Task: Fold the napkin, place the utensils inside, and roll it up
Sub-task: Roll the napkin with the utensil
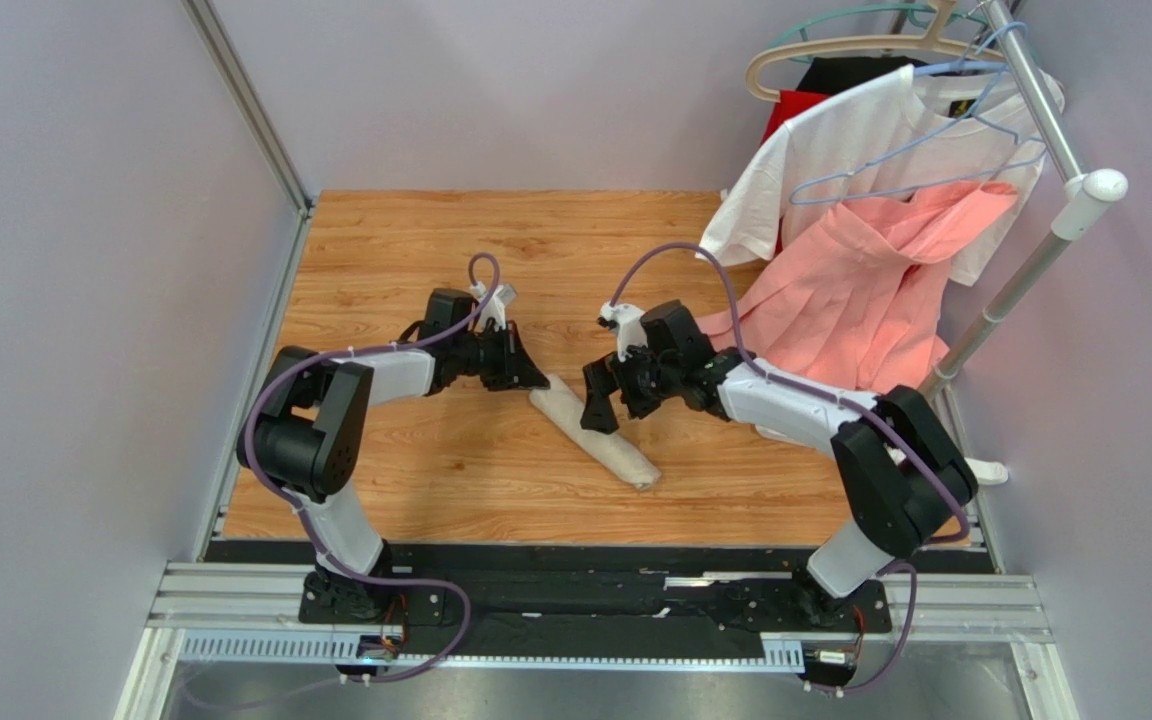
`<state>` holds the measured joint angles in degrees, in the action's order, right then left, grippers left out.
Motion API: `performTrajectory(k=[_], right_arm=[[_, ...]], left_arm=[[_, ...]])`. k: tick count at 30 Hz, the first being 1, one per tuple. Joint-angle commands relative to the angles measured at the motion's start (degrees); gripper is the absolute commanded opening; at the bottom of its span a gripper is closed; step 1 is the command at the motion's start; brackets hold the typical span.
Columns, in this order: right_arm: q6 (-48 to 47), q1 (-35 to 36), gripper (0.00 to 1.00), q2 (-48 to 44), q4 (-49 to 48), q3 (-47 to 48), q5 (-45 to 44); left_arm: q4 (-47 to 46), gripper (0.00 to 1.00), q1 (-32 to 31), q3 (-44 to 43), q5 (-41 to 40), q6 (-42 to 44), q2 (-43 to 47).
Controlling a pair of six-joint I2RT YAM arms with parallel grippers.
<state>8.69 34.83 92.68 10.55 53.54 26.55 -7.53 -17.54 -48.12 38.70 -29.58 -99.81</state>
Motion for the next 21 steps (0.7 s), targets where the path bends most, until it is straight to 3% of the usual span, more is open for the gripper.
performTrajectory(k=[1,9,21], right_arm=[[-4.99,11.01,0.98,-4.79,1.14,0.42,-24.89],[-7.98,24.93,0.86,-1.11,-0.17,1.92,-50.95],[-12.11,31.17,0.64,1.89,-3.95,-0.01,-57.05]], left_arm=[[4.45,0.0,-0.21,-2.42,-0.02,1.28,-0.91],[6.21,0.0,-0.21,-3.47,-0.2,0.75,-1.88],[7.27,0.0,-0.21,-4.35,-0.38,0.58,-2.41]])
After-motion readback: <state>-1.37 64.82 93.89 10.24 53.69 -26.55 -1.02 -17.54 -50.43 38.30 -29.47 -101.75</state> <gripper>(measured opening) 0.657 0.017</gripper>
